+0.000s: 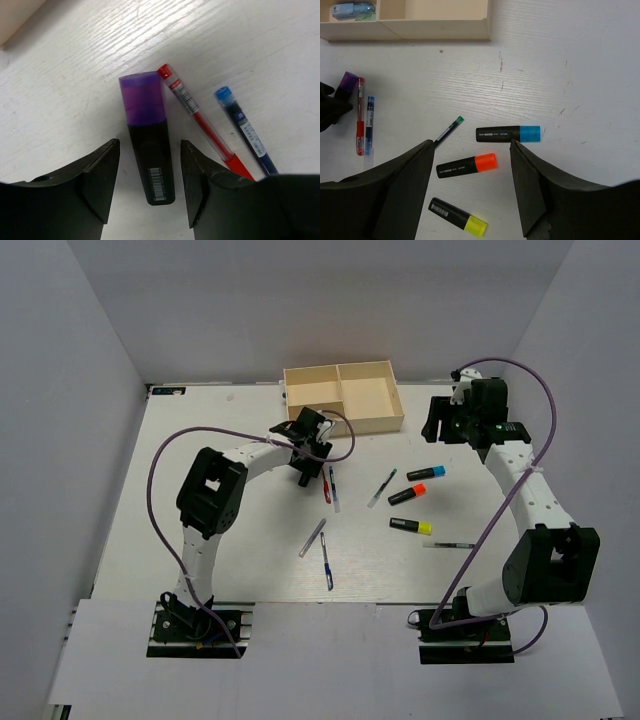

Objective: Sort the stationery into containers
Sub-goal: Pick up the pen from the center of the board.

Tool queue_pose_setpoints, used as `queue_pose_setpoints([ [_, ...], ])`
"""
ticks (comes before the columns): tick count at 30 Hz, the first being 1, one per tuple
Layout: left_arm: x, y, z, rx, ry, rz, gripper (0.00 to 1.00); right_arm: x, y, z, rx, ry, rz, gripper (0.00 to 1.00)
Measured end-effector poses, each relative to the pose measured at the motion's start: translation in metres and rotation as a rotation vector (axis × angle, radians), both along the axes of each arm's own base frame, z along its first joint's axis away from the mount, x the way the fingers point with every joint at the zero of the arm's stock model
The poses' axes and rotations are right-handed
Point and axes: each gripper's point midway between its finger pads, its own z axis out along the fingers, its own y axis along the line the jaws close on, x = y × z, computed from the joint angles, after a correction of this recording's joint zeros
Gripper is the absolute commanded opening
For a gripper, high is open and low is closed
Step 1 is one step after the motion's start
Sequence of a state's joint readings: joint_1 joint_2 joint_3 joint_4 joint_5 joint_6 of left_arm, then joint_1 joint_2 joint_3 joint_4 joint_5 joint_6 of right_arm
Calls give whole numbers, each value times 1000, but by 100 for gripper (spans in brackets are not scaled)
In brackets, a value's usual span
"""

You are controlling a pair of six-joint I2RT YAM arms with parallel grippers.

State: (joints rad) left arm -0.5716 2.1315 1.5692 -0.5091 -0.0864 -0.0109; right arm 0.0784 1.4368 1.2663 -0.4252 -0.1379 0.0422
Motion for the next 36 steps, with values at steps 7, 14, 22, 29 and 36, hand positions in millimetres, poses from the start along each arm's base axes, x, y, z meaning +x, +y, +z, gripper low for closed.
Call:
queue_pose_setpoints([
  [7, 1, -9, -2, -68, -42, -13, 59, 1, -1, -2, -5, 4, 4, 67],
  [14, -35, 14, -1, -139, -105, 24, 59, 1, -5, -4, -10, 5, 0, 67],
  [22, -45, 21, -2, -165, -134, 51, 60, 0, -2, -4, 3, 9, 14, 67],
  [29, -33, 11, -2, -204, -157, 61, 52, -1, -1, -4, 7, 9, 19, 65],
  [36, -22, 2, -2, -217, -170, 54, 41, -2, 1, -5, 11, 15, 31, 63],
])
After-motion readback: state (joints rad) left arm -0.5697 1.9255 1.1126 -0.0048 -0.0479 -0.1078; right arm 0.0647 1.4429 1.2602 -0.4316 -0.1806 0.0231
